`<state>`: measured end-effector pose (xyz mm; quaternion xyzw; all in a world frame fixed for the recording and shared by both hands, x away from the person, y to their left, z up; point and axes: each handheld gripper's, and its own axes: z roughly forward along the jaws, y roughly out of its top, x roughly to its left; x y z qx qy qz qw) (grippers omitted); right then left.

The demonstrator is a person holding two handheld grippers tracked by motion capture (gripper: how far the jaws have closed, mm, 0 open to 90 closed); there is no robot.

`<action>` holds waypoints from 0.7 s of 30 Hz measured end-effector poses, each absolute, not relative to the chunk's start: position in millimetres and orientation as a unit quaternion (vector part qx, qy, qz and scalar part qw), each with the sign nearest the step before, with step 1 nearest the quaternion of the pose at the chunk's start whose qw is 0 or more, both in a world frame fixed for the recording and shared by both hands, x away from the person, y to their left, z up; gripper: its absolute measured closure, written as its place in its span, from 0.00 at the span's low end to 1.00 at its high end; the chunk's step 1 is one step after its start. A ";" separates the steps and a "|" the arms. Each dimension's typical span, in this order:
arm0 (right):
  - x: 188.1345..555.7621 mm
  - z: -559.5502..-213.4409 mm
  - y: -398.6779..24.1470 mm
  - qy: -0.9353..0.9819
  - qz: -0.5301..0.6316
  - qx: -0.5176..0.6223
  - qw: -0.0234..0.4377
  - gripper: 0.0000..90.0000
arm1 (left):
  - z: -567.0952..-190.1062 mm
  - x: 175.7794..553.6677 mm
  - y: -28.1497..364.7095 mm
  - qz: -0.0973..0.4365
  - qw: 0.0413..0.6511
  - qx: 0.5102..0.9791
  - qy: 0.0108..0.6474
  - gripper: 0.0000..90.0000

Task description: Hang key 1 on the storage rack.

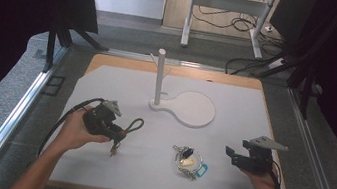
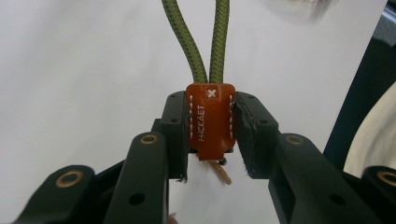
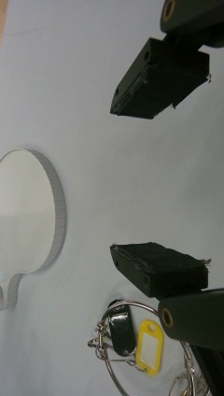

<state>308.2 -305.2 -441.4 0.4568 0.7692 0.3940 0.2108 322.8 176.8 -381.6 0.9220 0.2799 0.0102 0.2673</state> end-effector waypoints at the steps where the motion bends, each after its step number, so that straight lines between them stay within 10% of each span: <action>1: 307.7 -441.2 -305.6 0.769 0.394 0.457 0.212 0.30 | -377.9 322.3 177.6 0.013 0.272 0.921 0.279 0.74; 21: 309.9 -447.2 -309.3 0.766 0.400 0.464 0.196 0.31 | -345.6 335.4 182.3 0.021 0.307 0.907 0.288 0.74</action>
